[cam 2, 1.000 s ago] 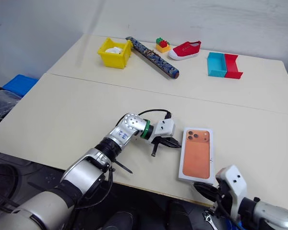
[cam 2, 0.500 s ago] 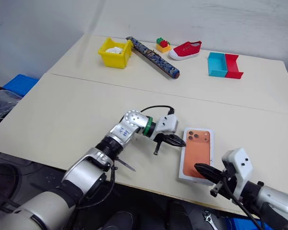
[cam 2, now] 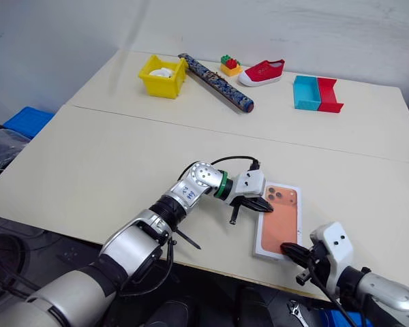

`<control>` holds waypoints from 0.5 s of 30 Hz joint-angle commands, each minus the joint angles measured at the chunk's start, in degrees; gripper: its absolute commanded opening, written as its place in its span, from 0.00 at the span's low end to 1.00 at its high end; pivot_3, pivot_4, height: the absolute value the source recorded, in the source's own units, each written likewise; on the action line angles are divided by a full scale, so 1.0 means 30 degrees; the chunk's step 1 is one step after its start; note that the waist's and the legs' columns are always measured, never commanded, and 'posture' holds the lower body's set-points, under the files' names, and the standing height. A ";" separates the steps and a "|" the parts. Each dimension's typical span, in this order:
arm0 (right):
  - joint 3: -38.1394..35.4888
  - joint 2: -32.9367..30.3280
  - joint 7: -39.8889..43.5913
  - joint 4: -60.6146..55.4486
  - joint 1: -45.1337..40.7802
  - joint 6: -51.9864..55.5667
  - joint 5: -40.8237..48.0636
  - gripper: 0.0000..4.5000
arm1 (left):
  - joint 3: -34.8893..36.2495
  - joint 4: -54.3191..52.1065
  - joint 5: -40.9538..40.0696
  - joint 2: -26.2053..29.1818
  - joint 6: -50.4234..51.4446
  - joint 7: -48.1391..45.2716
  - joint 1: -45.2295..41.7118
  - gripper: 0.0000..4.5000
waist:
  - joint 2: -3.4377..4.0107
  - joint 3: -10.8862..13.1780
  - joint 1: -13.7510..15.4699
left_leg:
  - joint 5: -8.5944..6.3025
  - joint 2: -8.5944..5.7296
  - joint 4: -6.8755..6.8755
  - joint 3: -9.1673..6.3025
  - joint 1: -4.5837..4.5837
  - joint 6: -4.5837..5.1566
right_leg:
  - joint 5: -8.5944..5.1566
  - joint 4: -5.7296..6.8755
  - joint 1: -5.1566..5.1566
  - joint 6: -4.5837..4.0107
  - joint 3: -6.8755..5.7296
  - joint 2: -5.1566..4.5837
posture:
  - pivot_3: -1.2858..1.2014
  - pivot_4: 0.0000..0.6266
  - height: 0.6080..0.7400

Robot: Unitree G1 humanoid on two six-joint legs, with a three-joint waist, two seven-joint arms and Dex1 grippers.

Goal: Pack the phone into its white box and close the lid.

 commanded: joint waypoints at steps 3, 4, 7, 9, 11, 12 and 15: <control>0.0519 0.0194 0.0673 0.0427 0.0141 -0.1667 -0.1999 0.01 | 0.0591 -0.0916 -0.0404 0.1282 0.0558 -0.0985 0.0414 0.00 | -0.0012 -0.0013 -0.0239 | 0.0000 0.0000 0.0000 0.0014 0.0015 -0.0001 | 0.0000 0.0008 0.0000 0.0000 0.0000 0.0002 | 0.52 0.24 1.00; 0.0071 0.0070 0.1070 0.0321 0.0154 -0.2314 -0.2261 0.00 | 0.0996 -0.1679 -0.0891 0.1902 0.1288 -0.1490 0.0685 0.04 | -0.0010 -0.0014 -0.0328 | 0.0000 0.0000 0.0000 0.0019 0.0018 -0.0001 | 0.0000 0.0009 -0.0001 0.0000 0.0003 0.0003 | 0.52 0.24 1.00; -0.1992 -0.0563 0.2722 0.0587 0.0053 -0.3323 -0.2139 0.04 | 0.2035 -0.5077 -0.2463 0.4182 0.4177 -0.3404 0.1921 0.20 | 0.0027 -0.0004 -0.0670 | 0.0000 0.0002 -0.0002 0.0035 0.0027 -0.0002 | 0.0000 0.0073 -0.0022 -0.0001 0.0035 0.0011 | 0.52 0.24 1.00; -0.3840 -0.1420 0.4751 0.1175 0.0160 -0.3491 -0.1439 0.14 | 0.2588 -0.8103 -0.3539 0.6089 0.6517 -0.4687 0.3046 0.34 | 0.0054 0.0010 -0.0864 | 0.0001 0.0001 0.0002 0.0039 0.0032 -0.0002 | 0.0000 0.0090 -0.0027 -0.0001 0.0061 0.0009 | 0.52 0.24 1.00; -0.5835 -0.2386 0.7157 0.1837 0.0347 -0.3421 -0.0474 0.28 | 0.3229 -1.1238 -0.4966 0.8233 0.9066 -0.6043 0.4231 0.48 | 0.0065 0.0017 -0.0938 | 0.0001 -0.0001 0.0005 0.0035 0.0031 -0.0001 | 0.0000 0.0094 -0.0025 -0.0001 0.0127 0.0004 | 0.52 0.24 1.00; -0.6683 -0.2775 0.8145 0.2149 0.0397 -0.3283 -0.0007 0.35 | 0.3516 -1.2566 -0.5647 0.9140 1.0240 -0.6553 0.4726 0.54 | 0.0078 0.0026 -0.0948 | 0.0001 0.0004 0.0003 0.0027 0.0030 -0.0001 | -0.0001 0.0094 -0.0024 -0.0002 0.0144 0.0005 | 0.52 0.24 1.00; -0.9331 -0.4259 1.0970 0.3845 0.0253 -0.2422 0.1225 0.57 | 0.4785 -1.6561 -0.8073 1.2244 1.4038 -0.7746 0.6089 0.75 | 0.0088 0.0029 -0.0912 | 0.0000 0.0017 -0.0001 0.0011 0.0026 -0.0002 | -0.0005 0.0081 -0.0019 -0.0011 0.0137 0.0005 | 0.52 0.24 1.00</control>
